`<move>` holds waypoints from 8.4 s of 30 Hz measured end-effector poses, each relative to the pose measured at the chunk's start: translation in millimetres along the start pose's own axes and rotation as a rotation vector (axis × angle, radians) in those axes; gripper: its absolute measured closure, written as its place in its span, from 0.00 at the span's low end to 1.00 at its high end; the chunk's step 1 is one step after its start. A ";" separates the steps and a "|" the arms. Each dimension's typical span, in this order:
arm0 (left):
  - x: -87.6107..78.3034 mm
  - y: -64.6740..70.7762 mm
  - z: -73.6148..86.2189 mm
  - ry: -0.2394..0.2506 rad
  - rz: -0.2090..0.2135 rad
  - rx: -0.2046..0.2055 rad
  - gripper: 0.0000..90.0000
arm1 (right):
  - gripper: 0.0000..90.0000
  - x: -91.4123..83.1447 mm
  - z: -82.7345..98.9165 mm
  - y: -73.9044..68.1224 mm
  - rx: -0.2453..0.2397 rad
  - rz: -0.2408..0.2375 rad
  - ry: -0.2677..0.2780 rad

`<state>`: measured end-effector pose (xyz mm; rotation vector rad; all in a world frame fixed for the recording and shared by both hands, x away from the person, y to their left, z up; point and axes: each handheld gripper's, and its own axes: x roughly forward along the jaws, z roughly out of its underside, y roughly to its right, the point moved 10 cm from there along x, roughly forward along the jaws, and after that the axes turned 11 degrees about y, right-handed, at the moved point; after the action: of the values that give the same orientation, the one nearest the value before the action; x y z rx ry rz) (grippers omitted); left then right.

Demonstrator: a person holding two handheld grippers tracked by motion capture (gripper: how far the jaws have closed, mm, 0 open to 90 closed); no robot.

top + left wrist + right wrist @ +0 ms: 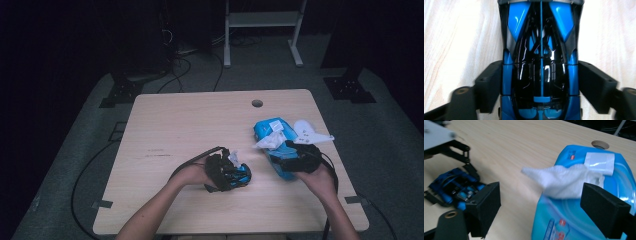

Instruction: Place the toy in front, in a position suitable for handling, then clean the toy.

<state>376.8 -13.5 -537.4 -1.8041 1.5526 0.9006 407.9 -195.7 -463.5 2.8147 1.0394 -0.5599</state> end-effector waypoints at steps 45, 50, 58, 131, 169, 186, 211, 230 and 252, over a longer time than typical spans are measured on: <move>-49.9 1.3 53.9 0.337 -0.204 -0.080 0.10 | 0.96 -27.2 -76.9 -96.9 -0.104 -0.234 0.155; -48.1 2.4 53.7 0.332 -0.199 -0.068 0.10 | 0.96 -19.2 -57.0 -130.2 -0.015 -0.376 0.116; -44.9 2.4 53.6 0.333 -0.195 -0.067 0.10 | 0.95 15.8 -10.9 -120.3 0.132 -0.426 -0.031; -32.0 4.7 57.1 0.333 -0.161 -0.065 0.28 | 0.90 56.4 39.2 -131.6 -0.165 -0.298 -0.150; -35.9 2.0 62.4 0.329 -0.154 -0.074 0.28 | 0.90 74.6 31.1 -150.9 -0.194 -0.349 -0.144; -29.6 2.1 54.1 0.335 -0.161 -0.073 0.28 | 0.91 87.2 26.3 -159.5 -0.270 -0.367 -0.221; -30.2 2.6 53.9 0.333 -0.170 -0.066 0.28 | 0.91 106.5 25.4 -184.6 -0.252 -0.463 -0.252; -29.6 2.0 53.8 0.338 -0.169 -0.073 0.28 | 0.91 111.7 19.7 -167.9 -0.349 -0.345 -0.238; -29.3 2.4 53.4 0.336 -0.167 -0.075 0.28 | 0.91 115.4 17.3 -155.3 -0.300 -0.298 -0.211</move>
<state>365.6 45.8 -545.9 -2.1901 1.5503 0.6068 383.6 -10.2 -515.5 2.3055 1.3756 -0.6483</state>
